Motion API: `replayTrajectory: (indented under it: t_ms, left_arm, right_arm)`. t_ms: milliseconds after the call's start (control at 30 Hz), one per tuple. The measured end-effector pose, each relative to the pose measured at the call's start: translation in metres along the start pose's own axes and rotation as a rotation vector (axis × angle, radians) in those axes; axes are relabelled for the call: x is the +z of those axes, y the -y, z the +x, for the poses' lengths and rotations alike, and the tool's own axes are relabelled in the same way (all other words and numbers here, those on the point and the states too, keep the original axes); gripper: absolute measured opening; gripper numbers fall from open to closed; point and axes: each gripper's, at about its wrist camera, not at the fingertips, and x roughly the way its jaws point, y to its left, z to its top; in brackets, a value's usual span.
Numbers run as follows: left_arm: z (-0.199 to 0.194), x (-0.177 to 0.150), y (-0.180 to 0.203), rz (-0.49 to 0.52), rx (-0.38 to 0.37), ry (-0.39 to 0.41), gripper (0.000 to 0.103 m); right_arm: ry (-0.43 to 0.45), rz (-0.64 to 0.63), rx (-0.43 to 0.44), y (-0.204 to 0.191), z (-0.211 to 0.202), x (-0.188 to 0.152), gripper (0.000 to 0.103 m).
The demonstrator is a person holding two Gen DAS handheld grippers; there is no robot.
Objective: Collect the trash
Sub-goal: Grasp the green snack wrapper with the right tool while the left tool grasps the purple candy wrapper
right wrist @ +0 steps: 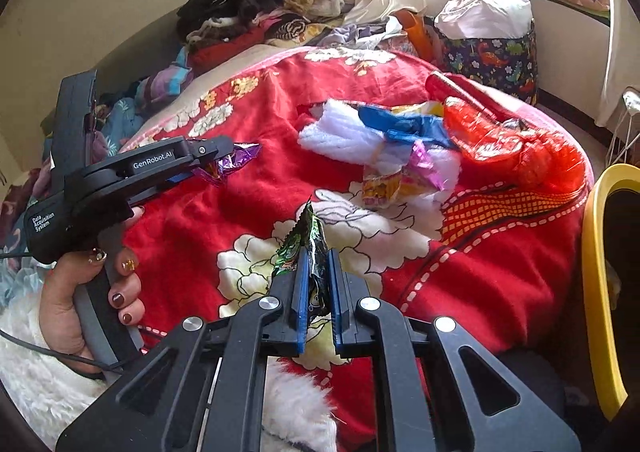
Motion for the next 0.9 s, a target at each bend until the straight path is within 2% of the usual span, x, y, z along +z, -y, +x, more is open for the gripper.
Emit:
replayTrajectory:
  t_ms: [433,900]
  left_arm:
    - [-0.016,0.006,0.034,0.057,-0.062,0.028,0.022]
    - [-0.025,0.006,0.071,0.135,-0.122,0.03,0.022]
  right_arm:
    - [0.107,0.048,-0.045,0.021,-0.047,0.015,0.009]
    - [0.178,0.12,-0.101,0.05,-0.076,0.021,0.009]
